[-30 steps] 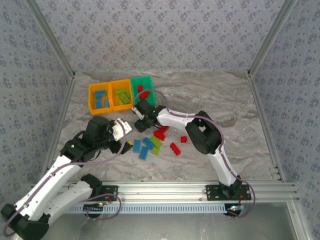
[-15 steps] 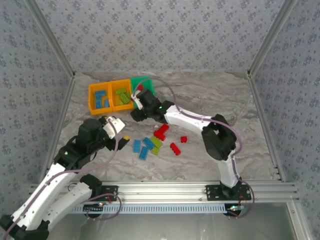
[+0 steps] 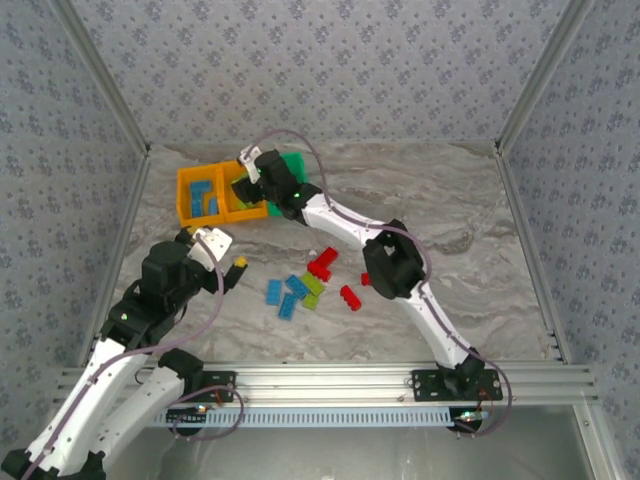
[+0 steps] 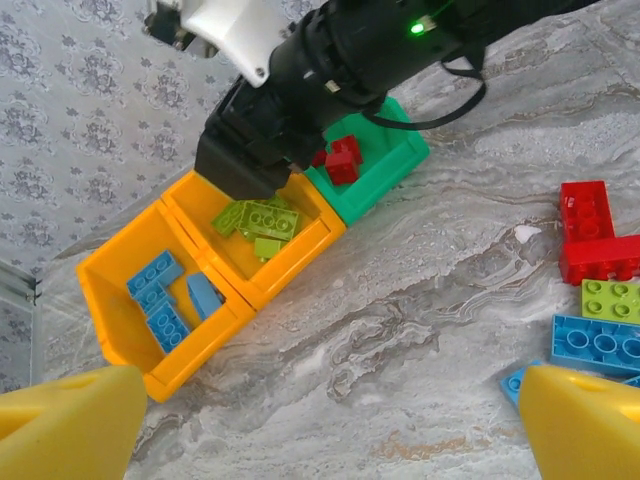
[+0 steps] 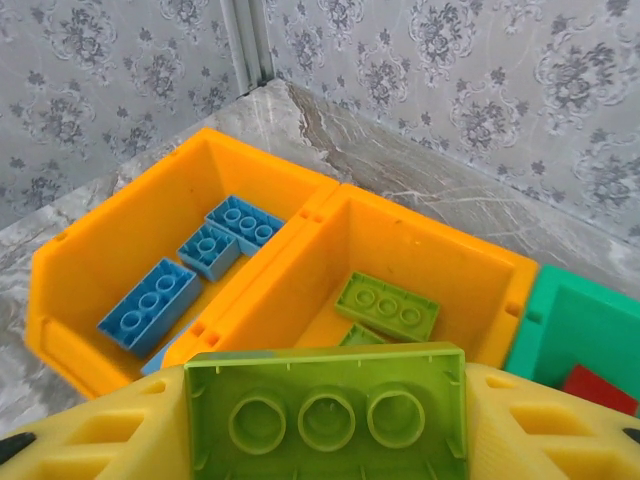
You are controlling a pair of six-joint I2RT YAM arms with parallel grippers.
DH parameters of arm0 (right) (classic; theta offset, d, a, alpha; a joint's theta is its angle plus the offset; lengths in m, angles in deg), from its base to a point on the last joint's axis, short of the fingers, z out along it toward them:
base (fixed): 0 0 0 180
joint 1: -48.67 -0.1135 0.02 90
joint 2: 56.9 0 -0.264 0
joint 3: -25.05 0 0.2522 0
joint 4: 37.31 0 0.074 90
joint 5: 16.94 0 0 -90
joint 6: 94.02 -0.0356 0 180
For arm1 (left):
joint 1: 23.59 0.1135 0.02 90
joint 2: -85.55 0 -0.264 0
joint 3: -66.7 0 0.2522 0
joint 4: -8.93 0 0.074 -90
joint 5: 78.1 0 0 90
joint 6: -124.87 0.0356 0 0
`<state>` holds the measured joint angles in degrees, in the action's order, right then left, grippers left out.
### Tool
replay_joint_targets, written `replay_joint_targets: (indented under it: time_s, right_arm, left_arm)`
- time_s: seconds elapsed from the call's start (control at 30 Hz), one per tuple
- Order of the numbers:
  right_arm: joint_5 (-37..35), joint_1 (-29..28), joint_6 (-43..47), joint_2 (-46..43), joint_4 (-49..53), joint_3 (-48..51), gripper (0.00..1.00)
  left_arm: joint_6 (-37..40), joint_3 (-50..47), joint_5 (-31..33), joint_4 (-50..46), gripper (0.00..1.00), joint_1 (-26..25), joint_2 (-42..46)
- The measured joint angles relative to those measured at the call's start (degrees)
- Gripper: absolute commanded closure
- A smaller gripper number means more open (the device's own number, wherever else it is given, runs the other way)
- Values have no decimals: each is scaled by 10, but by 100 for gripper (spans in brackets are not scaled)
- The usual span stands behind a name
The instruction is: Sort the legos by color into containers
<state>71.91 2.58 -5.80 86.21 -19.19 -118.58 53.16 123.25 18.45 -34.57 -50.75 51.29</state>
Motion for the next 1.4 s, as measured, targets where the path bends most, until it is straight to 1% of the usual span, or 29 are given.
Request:
replay_joint_targets:
  time_s: [0.07, 0.1, 0.3, 0.4, 0.5, 0.63, 0.7, 0.73, 0.77, 0.83, 0.93, 1.03, 1.17, 1.23, 1.4]
  right_arm:
    - [10, 1, 3, 50, 42, -88, 16]
    - [15, 1, 4, 75, 68, -137, 12]
    - [23, -3, 8, 196, 227, -424, 10]
    - [24, -4, 13, 200, 297, -468, 11]
    - [27, -4, 36, 194, 374, -477, 8]
    - [46, -3, 89, 178, 523, -477, 4]
    - [55, -3, 125, 162, 615, -477, 3]
    - [56, -3, 139, 146, 647, -465, 3]
    - [55, -3, 152, 120, 673, -433, 2]
    - [53, -5, 172, 47, 699, -335, 0]
    - [30, -10, 196, -104, 697, -116, 0]
    - [4, -17, 218, -232, 686, 63, 0]
    - [6, -19, 222, -334, 678, 189, 0]
    - [10, -12, 212, -385, 659, 254, 0]
    - [4, 17, 149, -534, 594, 415, 0]
  left_arm:
    - [-2, 0, 4, 0, 4, 2, -2]
    - [-3, 0, 7, 0, 4, 2, -3]
    - [-9, 0, 19, 2, 3, 2, -8]
    - [-10, 0, 19, 3, 3, 2, -9]
    - [-12, 0, 21, 5, 3, 2, -11]
    - [-14, 0, 23, 5, 3, 2, -14]
    - [-15, 0, 23, 5, 3, 2, -18]
    - [-15, 0, 23, 5, 2, 2, -19]
    - [-15, 0, 23, 4, 2, 2, -23]
    - [-17, 0, 19, 4, 2, 2, -34]
    - [-19, 0, -1, 3, 1, 3, -54]
    - [-28, 3, -41, -3, 1, 5, -78]
    - [-79, 32, -95, -12, 1, -5, -119]
    - [-118, 57, -109, -7, 1, -27, -148]
    - [-214, 90, -107, 39, 1, -100, -246]
